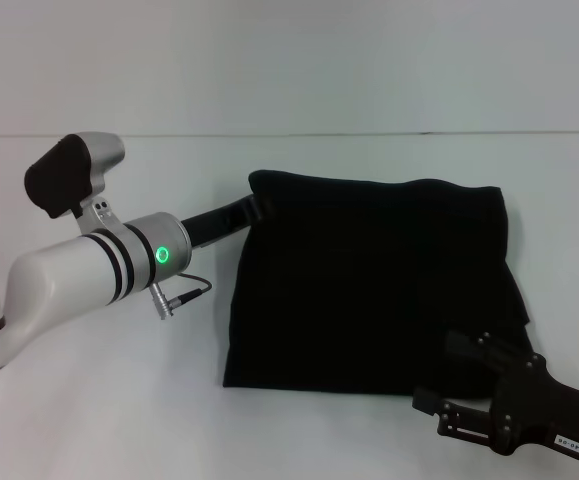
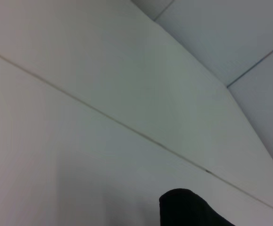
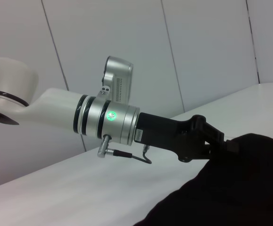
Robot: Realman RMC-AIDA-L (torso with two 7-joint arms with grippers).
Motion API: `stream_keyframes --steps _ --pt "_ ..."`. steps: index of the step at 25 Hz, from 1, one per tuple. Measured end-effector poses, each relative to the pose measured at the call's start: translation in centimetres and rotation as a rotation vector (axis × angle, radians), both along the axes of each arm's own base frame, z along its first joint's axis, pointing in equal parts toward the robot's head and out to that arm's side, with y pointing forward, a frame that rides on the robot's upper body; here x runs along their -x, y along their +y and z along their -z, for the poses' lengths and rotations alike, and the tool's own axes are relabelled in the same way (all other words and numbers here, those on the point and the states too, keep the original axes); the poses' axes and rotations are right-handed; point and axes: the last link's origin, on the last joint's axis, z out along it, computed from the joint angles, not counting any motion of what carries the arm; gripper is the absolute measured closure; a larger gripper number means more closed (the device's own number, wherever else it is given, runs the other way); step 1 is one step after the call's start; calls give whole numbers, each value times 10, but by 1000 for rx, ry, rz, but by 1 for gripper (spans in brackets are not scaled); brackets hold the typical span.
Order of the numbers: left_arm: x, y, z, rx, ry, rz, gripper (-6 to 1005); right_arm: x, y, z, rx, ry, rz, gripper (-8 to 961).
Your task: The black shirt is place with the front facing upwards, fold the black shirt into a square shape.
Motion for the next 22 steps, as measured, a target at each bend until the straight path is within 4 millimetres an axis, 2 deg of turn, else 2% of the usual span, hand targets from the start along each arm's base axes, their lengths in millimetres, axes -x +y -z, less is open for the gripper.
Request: stream_keyframes --steps 8,15,22 --pt "8 8 -11 -82 5 -44 930 0 0 0 0 1 -2 12" --pt "24 7 -22 -134 -4 -97 907 1 1 0 0 0 -3 13" --pt "22 6 -26 -150 -14 -66 884 2 3 0 -1 -1 -7 13"
